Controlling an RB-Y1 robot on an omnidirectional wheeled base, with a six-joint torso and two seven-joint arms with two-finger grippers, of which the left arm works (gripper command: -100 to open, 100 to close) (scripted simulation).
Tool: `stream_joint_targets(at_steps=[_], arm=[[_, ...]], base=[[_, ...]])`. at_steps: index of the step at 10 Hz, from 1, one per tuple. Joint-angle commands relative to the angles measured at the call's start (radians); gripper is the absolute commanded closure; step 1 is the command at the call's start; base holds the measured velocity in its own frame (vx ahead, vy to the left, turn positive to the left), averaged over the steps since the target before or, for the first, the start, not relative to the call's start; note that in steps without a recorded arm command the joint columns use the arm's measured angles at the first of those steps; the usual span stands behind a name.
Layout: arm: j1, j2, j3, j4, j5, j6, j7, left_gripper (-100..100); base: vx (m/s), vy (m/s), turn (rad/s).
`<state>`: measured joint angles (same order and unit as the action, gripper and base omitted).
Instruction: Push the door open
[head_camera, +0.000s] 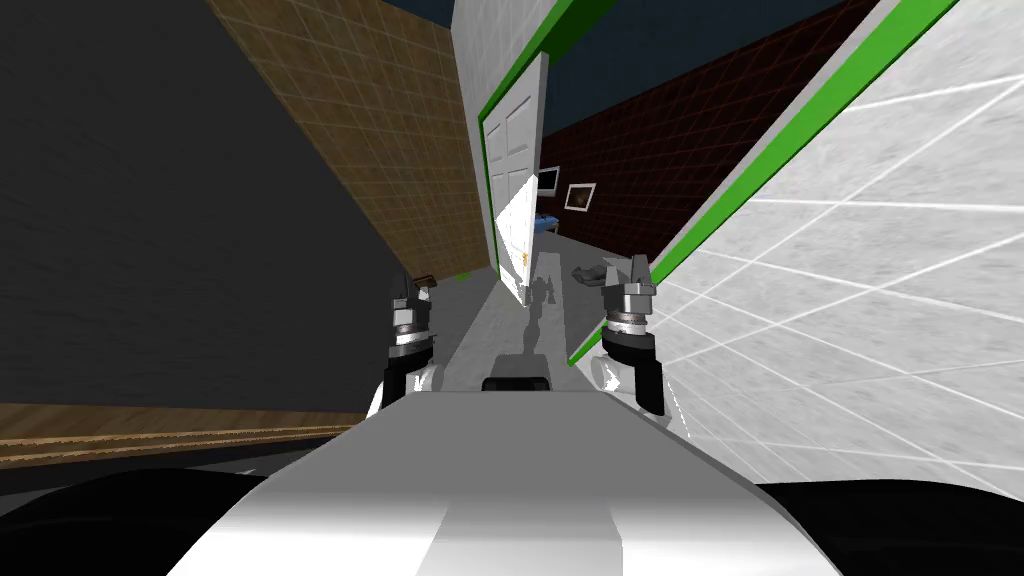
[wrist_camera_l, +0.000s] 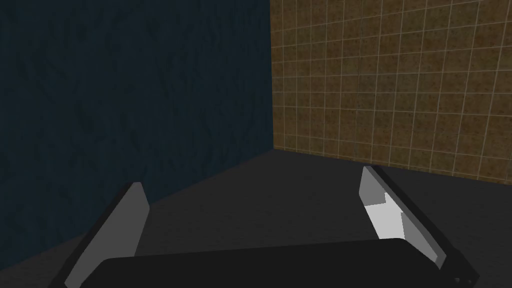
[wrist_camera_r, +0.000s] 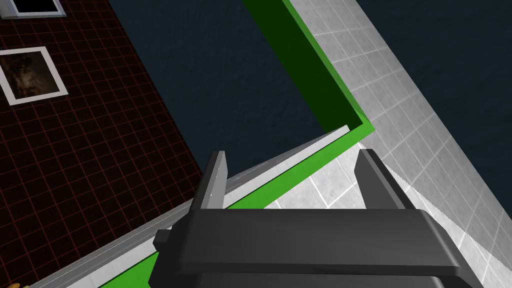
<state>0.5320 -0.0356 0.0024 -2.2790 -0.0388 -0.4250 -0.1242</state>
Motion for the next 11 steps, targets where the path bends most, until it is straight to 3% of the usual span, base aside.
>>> stream_joint_targets(at_steps=[1,6,11], arm=[[-0.014,0.016,-0.011,0.034,0.006,-0.008,0.001,-100],[-0.056,0.051,-0.044,0.133,0.023,-0.03,0.002,-100],[-0.09,0.074,-0.072,0.217,0.037,-0.048,0.004,-100]], base=[[0.003,0.075,-0.083],[0.18,0.032,-0.09],[0.114,0.031,-0.071]])
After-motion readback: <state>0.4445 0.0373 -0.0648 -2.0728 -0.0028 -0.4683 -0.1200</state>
